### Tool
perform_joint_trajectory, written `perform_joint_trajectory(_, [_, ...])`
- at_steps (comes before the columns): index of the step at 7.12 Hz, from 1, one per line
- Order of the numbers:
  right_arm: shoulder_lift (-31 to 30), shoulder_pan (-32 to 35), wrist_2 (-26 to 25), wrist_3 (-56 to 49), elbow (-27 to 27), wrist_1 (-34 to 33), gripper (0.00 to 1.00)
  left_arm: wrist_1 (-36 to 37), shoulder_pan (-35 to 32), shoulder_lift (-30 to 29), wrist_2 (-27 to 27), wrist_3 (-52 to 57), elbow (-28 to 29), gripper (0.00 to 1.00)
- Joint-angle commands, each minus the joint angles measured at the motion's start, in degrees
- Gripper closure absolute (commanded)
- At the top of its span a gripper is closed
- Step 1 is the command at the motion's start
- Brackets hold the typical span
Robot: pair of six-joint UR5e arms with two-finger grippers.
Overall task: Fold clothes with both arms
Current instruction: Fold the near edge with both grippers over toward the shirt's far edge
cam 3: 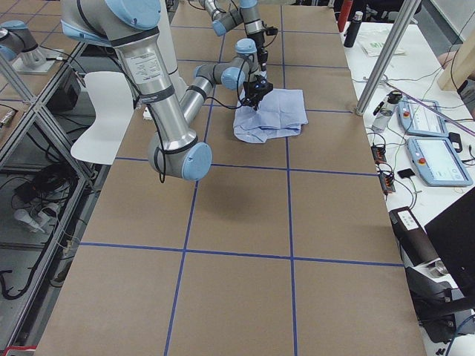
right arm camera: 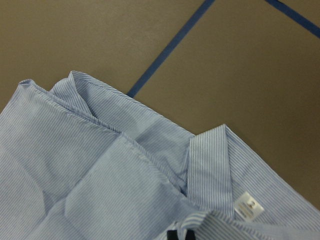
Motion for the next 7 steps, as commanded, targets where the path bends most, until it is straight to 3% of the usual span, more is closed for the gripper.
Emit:
perform_joint_trajectory(1, [7.28, 3.68, 1.56, -6.22, -11.94, 0.26, 1.00, -7.24, -4.32, -4.93, -0.50, 2.07, 13.28, 1.00])
perform_joint_trajectory(3, [10.12, 5.10, 2.10, -9.21, -17.23, 0.43, 1.00, -10.19, -5.21, -9.84, -0.41, 2.07, 21.39, 1.00])
perform_joint_trajectory(5, [10.13, 5.81, 2.01, -10.37, -24.60, 8.39, 1.00, -14.39, -5.21, -12.50, -0.24, 2.16, 27.64, 1.00])
perform_joint_trajectory(7, [10.57, 6.07, 2.01, -10.98, -26.22, 9.75, 1.00, -17.04, -5.12, -15.31, -0.06, 2.33, 33.70, 1.00])
